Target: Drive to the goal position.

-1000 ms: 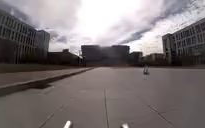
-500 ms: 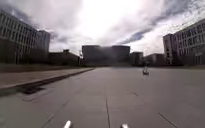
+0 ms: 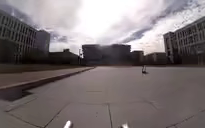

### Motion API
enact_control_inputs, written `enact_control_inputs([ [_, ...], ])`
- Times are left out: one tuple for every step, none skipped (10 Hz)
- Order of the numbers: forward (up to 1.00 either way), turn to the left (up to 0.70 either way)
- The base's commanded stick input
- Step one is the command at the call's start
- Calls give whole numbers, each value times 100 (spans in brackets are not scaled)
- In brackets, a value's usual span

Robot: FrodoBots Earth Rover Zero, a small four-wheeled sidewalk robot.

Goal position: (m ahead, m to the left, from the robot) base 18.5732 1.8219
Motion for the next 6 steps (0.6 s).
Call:
enact_control_inputs([
  [100,0],
  [100,0],
  [100,0],
  [100,0],
  [100,0],
  [100,0],
])
